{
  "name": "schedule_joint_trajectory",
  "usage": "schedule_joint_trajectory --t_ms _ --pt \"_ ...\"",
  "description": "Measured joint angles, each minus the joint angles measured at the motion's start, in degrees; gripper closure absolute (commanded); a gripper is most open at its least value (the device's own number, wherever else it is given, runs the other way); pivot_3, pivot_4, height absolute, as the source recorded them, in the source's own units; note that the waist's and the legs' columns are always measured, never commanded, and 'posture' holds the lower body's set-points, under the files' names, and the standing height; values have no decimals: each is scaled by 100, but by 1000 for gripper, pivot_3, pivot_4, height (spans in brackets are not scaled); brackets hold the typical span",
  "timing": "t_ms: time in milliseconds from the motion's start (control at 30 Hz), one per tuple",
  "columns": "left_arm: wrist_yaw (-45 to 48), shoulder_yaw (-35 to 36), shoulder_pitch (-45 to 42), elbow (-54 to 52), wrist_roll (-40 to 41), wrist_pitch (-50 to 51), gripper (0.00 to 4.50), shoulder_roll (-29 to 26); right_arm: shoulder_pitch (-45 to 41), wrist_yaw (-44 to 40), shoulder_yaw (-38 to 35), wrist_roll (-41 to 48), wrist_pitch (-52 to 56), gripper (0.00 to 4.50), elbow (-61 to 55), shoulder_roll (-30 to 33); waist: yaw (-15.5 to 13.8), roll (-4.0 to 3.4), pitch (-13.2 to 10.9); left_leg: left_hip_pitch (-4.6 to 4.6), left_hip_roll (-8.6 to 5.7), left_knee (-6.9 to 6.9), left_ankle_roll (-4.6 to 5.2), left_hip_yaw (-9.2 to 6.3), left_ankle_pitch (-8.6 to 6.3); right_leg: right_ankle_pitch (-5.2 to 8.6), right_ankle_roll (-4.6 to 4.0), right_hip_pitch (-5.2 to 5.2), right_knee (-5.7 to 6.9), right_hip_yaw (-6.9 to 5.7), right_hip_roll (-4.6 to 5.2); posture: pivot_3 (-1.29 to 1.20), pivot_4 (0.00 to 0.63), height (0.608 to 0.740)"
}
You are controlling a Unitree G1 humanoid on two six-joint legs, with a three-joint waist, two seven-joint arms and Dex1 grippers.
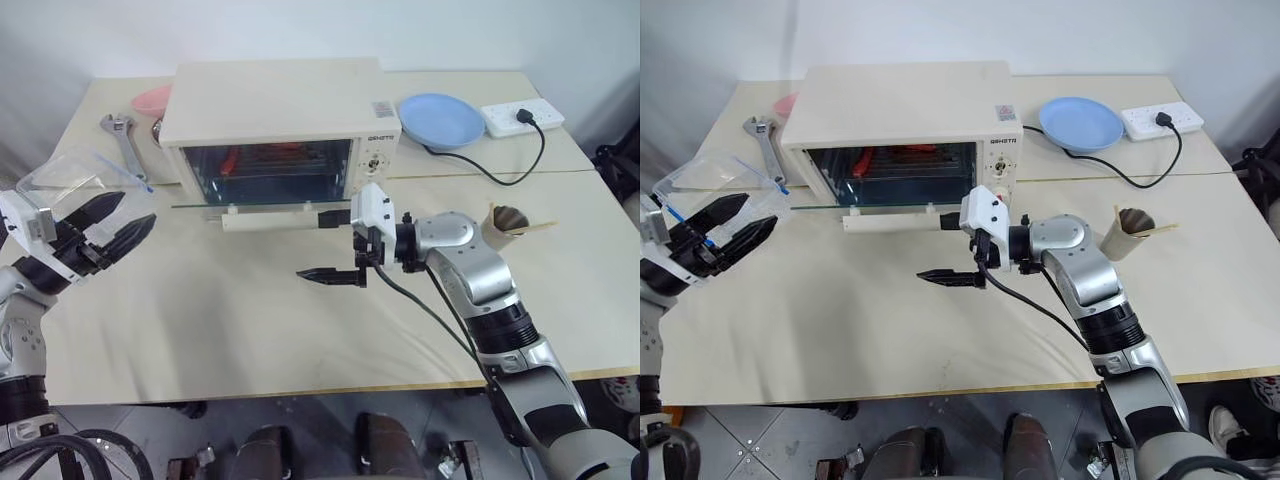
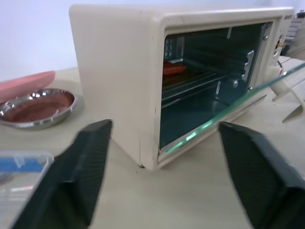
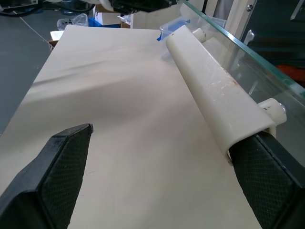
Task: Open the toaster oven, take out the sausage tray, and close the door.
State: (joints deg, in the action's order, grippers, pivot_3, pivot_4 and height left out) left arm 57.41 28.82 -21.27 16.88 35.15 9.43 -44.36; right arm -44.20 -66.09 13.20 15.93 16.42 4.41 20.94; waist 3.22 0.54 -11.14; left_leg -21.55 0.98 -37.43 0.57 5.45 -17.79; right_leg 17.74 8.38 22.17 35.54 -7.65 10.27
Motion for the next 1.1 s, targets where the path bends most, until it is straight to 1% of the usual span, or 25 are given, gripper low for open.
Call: schedule_joint_trajectory --t_ms 100,233,267,300,433,567,633,833,1000,1100 --pt "370 -2 -417 365 79 -7 2724 -110 30 12 8 -41 -44 0 -1 -6 3 5 1 -1 -2 -1 0 3 0 0 0 3 3 0 1 0 150 740" --pt "692 -114 -655 687 62 -28 4016 -140 166 29 15 -71 -97 0 -78 -9 -2 7 1 -2 -2 1 0 3 0 0 0 6 6 -2 1 0 150 740" --pt "766 -183 -721 787 37 -59 4312 -140 195 41 15 -72 -97 0 -97 -8 -5 11 1 -3 -2 0 0 3 0 0 0 7 7 -2 1 0 150 740" --pt "849 -260 -778 863 16 -91 4482 -139 211 53 16 -73 -97 0 -107 -9 -6 13 0 -5 -2 -3 0 3 0 0 0 8 8 -2 1 0 150 740" --pt "1096 -622 -1016 952 -141 -135 4482 -95 268 128 13 -80 -88 0 -198 5 -13 20 -1 -18 -2 -17 0 2 0 0 0 14 9 -2 1 0 150 740" --pt "1006 -1033 -1267 1132 -522 -205 4482 -8 361 237 11 -80 -2 0 -382 25 -4 21 0 -63 -2 -45 1 -1 0 0 0 44 16 -6 0 0 150 740" --pt "1025 -1207 -1373 1249 -647 -207 4482 75 480 319 1 -77 82 0 -542 65 -12 22 0 -69 -2 -53 2 1 -1 0 0 43 21 -11 0 0 150 740" --pt "1220 -1439 -1672 1503 -827 -327 4482 200 778 485 -6 -65 438 0 -1015 207 -23 26 1 -76 -2 -64 2 2 -1 0 0 42 23 -13 0 0 150 740" --pt "1473 -1707 -1847 1772 -1017 -405 4482 263 1233 657 -15 7 1120 0 -1850 717 -94 29 1 -78 -3 -72 3 3 -1 0 0 41 24 -13 1 0 150 740" --pt "1579 -1756 -1865 1781 -1058 -424 4482 264 1388 674 -37 13 1446 0 -2158 1154 -139 31 2 -78 -3 -80 5 4 -1 0 0 39 24 -10 1 0 150 740"
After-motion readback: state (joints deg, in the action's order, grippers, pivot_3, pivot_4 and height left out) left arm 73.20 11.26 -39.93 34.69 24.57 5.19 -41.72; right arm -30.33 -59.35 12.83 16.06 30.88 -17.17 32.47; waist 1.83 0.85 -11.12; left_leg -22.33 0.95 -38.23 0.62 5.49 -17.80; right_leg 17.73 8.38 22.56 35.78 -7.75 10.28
